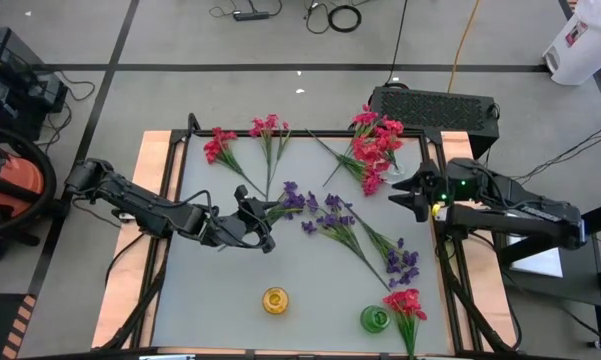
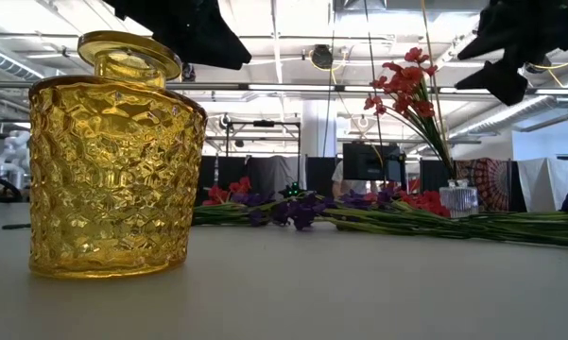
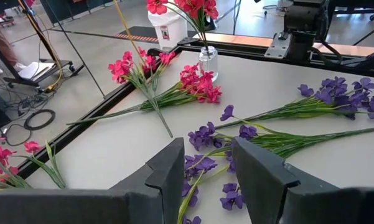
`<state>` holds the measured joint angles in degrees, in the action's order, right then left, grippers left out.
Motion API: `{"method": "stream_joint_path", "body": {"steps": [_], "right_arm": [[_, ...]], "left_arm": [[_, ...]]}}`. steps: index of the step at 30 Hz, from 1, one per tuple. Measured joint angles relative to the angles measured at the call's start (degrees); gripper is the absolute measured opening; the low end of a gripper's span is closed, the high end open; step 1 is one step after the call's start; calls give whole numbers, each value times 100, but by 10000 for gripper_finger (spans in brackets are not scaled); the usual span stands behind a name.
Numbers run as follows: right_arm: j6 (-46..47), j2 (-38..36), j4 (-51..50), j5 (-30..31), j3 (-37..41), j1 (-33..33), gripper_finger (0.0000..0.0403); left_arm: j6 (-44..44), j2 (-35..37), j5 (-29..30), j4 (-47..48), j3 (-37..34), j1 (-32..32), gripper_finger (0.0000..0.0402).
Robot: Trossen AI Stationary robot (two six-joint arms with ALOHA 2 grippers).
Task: Sort flowers into vase by color
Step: Put the bottom red flower into the transparent vase
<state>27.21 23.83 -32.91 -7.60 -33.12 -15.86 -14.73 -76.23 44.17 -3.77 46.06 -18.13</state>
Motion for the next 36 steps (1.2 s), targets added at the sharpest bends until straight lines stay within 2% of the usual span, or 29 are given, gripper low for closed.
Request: {"method": "stream_joint_path", "body": {"steps": [10, 20, 26, 36], "right_arm": [[193, 630, 801, 57, 0, 1039, 249], [564, 1381, 875, 742, 0, 1871, 249], [1146, 1539, 876, 844, 0, 2418, 249], [1998, 1548, 881, 1587, 0, 3550, 249]], "left_arm": [[3, 0, -1, -2, 0, 0, 144], [8, 0, -1, -2, 0, 0, 144], [8, 0, -1, -2, 0, 0, 144], [10, 0, -1, -2, 0, -1, 144]]}}
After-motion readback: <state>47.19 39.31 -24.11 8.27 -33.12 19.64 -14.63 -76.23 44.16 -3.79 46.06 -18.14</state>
